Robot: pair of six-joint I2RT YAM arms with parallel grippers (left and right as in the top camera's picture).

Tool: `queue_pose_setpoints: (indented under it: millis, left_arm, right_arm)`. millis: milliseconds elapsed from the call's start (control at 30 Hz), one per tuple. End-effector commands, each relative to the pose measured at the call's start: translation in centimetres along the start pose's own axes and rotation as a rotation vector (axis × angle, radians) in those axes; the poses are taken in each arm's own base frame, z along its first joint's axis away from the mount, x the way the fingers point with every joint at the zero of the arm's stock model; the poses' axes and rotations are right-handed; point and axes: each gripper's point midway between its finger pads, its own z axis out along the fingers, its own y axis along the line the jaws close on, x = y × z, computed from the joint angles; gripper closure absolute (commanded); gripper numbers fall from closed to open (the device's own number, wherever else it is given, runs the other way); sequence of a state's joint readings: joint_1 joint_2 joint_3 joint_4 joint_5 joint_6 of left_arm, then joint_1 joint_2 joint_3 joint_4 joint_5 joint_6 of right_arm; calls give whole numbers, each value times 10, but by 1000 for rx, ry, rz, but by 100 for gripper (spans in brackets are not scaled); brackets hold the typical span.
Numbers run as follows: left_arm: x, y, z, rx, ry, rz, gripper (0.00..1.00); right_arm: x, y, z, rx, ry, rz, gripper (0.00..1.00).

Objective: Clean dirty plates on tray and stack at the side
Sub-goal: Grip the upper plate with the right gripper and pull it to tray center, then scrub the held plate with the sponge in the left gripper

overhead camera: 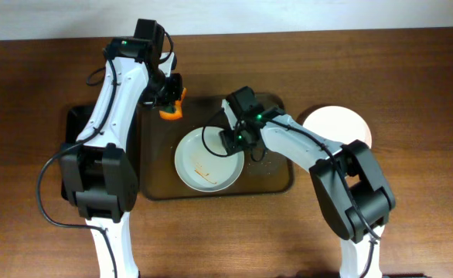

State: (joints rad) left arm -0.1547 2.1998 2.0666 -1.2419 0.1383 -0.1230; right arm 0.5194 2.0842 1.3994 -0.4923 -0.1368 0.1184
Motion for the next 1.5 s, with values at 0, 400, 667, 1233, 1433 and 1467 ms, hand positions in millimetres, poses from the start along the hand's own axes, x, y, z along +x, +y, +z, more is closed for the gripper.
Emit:
queue_pose_setpoints:
  millis: [0,400,667,1233,1433,1467]
  left_arm:
    - [-5,0,-4,-2,-23,22,100]
    - [-3,0,-3,-3,-15,21,100]
    - [18,6,21,-11,59,11,100]
    - [81,-54,137,21,84,433,100]
    - [148,-79,116,339,314,611,100]
    - [152,-74,112,355,341,589,100]
  right_arm:
    - [0,-5,17,7,2,-2,54]
    - [29,-16,14,106,90,720,96]
    - [13,-32,10,53,57,455,78]
    - [14,-32,10,33,66,422,96]
    - [13,-32,10,33,65,422,96]
    - [13,-32,10,32,63,422,96]
